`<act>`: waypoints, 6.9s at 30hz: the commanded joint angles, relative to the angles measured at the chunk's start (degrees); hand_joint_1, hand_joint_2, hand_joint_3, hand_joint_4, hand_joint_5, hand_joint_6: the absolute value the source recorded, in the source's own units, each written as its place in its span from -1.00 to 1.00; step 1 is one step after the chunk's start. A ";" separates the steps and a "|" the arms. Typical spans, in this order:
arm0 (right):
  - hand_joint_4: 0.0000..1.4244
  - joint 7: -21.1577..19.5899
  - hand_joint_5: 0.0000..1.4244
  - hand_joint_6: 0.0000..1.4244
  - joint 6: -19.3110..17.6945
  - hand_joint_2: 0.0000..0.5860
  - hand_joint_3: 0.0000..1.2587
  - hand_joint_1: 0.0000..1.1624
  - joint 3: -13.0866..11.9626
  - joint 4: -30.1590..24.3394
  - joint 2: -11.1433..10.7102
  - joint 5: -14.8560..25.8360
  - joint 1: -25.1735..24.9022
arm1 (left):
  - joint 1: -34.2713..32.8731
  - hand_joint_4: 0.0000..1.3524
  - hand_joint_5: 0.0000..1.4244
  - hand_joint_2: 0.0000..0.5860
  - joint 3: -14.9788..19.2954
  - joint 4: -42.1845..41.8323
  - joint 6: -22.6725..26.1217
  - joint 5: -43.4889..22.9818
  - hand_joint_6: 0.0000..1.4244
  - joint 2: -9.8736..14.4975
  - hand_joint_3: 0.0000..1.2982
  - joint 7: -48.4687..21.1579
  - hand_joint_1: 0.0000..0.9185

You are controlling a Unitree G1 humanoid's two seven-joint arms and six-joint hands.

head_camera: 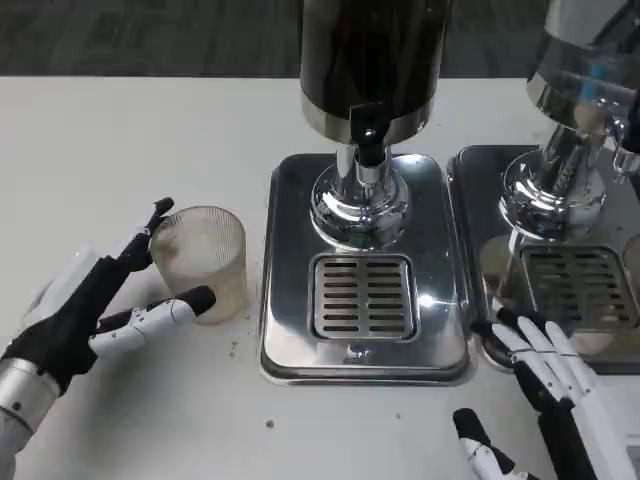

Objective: Grasp the cup under the faucet to collect the drink, then remove the cup.

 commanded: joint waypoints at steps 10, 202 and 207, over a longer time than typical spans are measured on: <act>-0.85 -0.04 -0.90 -0.68 -1.46 0.34 -0.68 -0.37 -0.05 -0.61 0.28 0.60 0.43 | -5.20 -1.00 -0.76 -0.98 -2.92 6.87 2.16 0.65 -0.80 0.04 -1.00 -2.48 -0.62; -0.77 -0.66 -0.81 -0.60 -0.43 0.40 -0.57 -0.34 2.11 -7.04 9.85 -0.90 9.59 | -20.51 -0.28 -0.12 -0.63 -22.87 17.43 3.18 21.11 -0.32 -15.48 -0.32 33.02 -0.68; -0.76 -0.72 -0.81 -0.60 -0.46 0.39 -0.57 -0.34 2.27 -6.82 9.93 -0.98 9.67 | -20.33 -0.38 -0.21 -0.73 -22.91 17.00 3.50 20.73 -0.41 -15.20 -0.49 31.72 -0.80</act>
